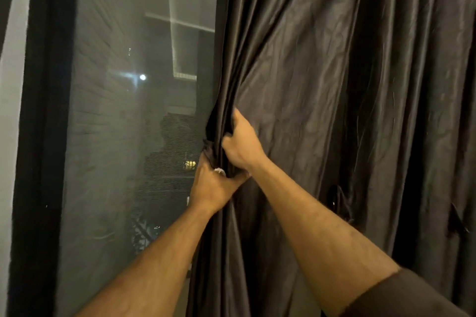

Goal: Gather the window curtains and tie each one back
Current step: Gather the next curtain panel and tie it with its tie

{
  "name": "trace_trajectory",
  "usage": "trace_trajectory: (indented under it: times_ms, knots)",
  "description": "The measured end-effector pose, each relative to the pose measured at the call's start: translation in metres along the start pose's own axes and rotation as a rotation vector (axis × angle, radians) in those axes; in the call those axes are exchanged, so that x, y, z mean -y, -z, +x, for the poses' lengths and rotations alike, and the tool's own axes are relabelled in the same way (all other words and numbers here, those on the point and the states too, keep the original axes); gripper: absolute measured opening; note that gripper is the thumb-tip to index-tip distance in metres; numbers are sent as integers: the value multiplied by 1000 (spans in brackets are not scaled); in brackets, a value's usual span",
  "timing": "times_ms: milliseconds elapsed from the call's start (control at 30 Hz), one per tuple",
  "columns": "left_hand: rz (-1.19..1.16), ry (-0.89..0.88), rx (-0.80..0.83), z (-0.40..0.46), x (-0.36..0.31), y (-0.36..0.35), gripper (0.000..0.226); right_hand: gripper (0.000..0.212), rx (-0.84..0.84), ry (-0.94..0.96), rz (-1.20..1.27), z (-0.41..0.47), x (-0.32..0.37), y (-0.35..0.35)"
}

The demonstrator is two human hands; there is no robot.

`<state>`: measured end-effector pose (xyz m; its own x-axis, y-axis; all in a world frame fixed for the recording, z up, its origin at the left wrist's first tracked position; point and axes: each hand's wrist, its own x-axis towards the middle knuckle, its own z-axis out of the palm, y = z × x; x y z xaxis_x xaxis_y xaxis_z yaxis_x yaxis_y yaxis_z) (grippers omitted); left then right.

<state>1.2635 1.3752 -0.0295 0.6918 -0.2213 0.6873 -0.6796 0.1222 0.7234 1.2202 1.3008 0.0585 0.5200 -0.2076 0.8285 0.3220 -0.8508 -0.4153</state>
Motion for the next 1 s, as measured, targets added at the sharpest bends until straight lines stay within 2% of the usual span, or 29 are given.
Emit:
trace_trajectory:
  times_ms: [100,200,233,267,333,367,433,533,600,633,667,767,833,900,1000]
  knots:
    - [-37,7,-154,5,-7,5,55,70,98,24,36,5,21,-13]
    - [-4,3,-275,7,-6,17,43,55,165,0,130,9,25,-3]
    - [15,-3,-301,7,-4,22,42,49,110,-5,197,6,22,4]
    - [28,4,-311,6,-3,26,42,52,-26,-23,233,3,14,12]
    - [30,58,-280,0,-4,31,41,77,-382,-127,173,-1,2,32]
    - [30,86,-251,-4,-5,32,42,90,-470,-211,172,5,-7,41]
    - [37,118,-201,-11,-8,30,48,113,-372,-364,255,23,-20,56]
    - [40,143,-123,-18,-15,26,52,130,-180,-388,315,56,-20,61]
    - [60,171,-116,-20,-17,28,53,119,-78,-345,251,72,-6,56]
    - [71,171,-132,-20,-17,31,55,112,-90,-327,240,82,4,51]
    - [84,161,-147,-21,-17,35,56,108,-139,-348,245,92,15,49]
    - [125,152,-159,-22,-17,51,57,108,-436,-590,221,136,20,62]
    - [129,141,-134,-20,-16,58,56,109,-467,-691,401,152,11,74]
    - [140,132,-98,-18,-17,62,59,109,-430,-613,538,150,11,80]
    - [131,114,-81,-14,-12,64,58,81,-368,-220,361,138,28,71]
